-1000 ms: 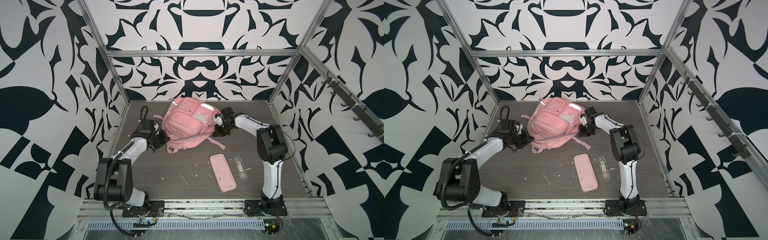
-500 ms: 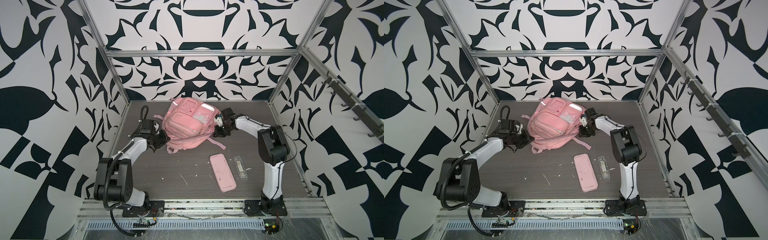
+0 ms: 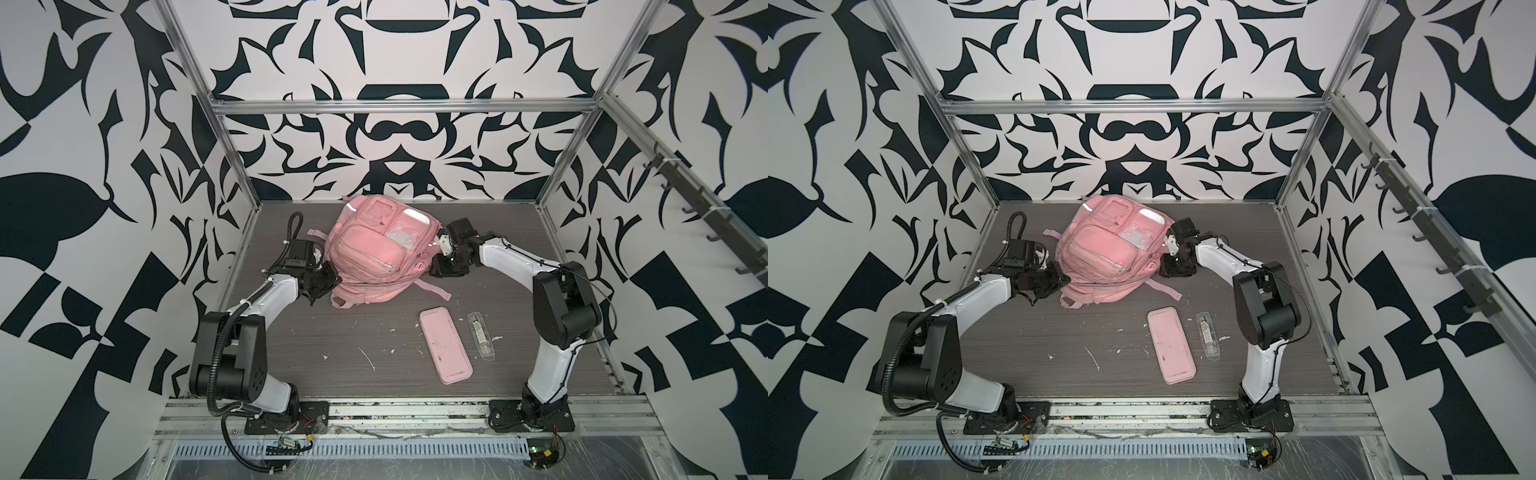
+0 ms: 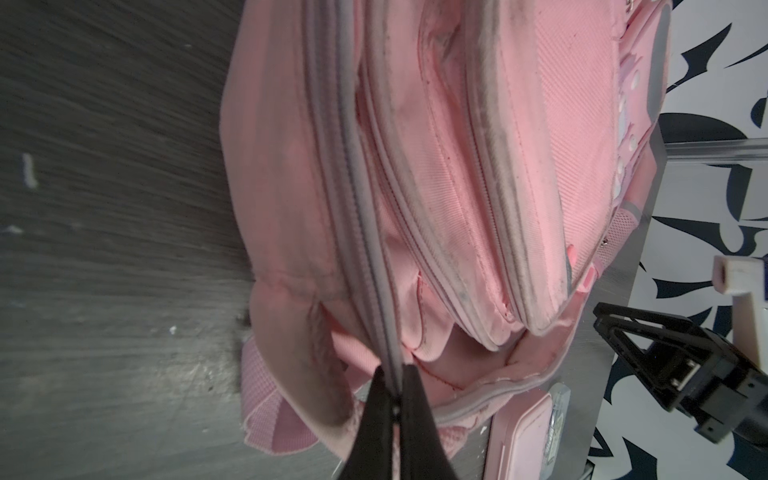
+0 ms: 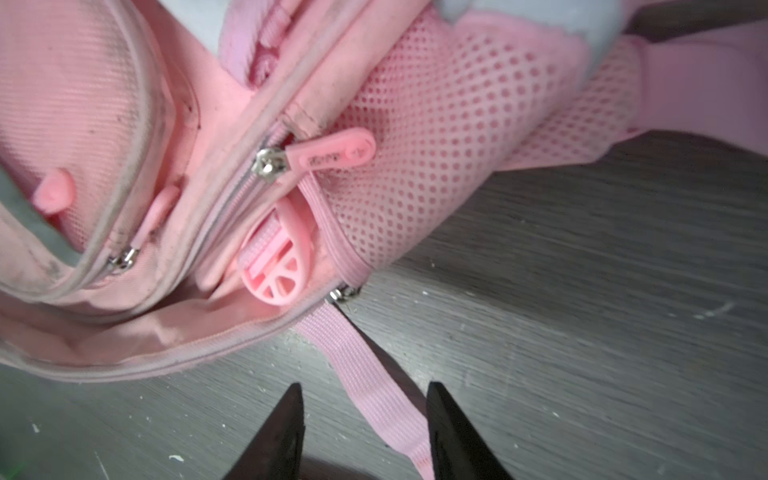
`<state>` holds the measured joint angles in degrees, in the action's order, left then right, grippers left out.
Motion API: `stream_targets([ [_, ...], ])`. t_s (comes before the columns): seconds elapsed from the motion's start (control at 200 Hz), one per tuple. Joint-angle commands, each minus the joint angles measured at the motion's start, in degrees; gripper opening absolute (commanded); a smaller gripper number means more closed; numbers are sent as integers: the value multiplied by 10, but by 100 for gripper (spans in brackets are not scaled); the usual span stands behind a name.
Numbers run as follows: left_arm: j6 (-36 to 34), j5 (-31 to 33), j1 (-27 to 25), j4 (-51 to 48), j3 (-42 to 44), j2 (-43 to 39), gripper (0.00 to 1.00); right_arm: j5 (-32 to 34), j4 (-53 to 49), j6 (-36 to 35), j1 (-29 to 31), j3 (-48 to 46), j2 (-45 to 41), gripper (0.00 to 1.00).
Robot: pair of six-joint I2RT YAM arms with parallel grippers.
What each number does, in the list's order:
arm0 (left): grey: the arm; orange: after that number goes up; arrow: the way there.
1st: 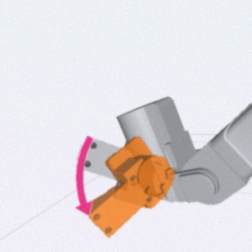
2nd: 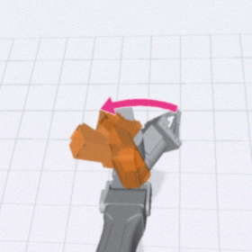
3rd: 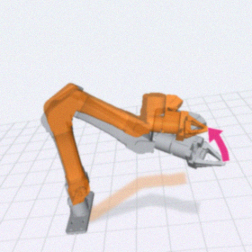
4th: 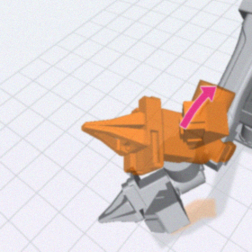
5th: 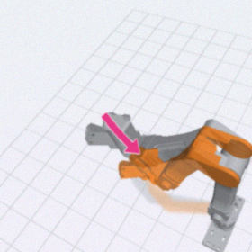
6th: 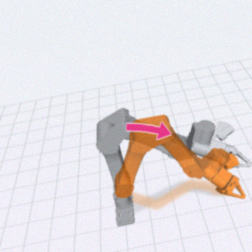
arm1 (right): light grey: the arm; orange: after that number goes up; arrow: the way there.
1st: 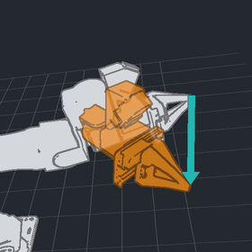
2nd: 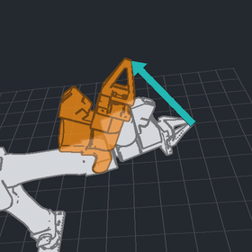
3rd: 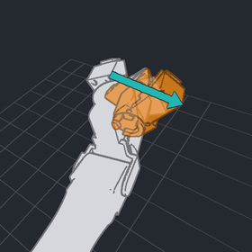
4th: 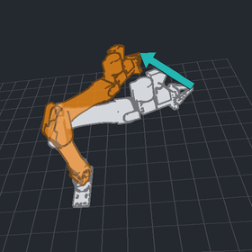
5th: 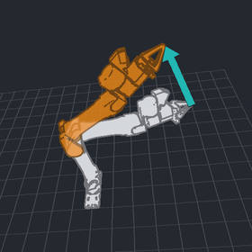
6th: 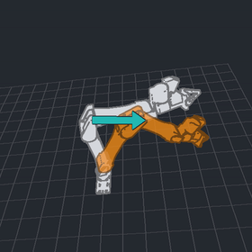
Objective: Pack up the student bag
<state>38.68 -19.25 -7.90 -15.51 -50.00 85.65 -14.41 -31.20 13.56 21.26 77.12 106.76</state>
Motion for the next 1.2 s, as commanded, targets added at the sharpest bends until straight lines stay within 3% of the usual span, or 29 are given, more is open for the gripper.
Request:
stream_targets([
  [0.0, -12, 3, -1, -2, 0, 6, 0, 42, 17, -5, 3, -16, -52, 53],
  [0.295, -12, 4, -5, 0, 10, 0, 0, 28, 111, 7, 3, -22, -101, 65],
  [0.65, -18, 7, -5, -2, 22, -6, 0, -72, 172, 35, 2, 84, 39, 67],
  [0.795, -19, 7, -5, -5, 23, -10, 0, -80, 187, 42, -2, 103, 77, 68],
  [1.2, -18, 3, -5, 4, 27, 4, 0, -110, 214, 57, -15, 44, 107, 73],
])
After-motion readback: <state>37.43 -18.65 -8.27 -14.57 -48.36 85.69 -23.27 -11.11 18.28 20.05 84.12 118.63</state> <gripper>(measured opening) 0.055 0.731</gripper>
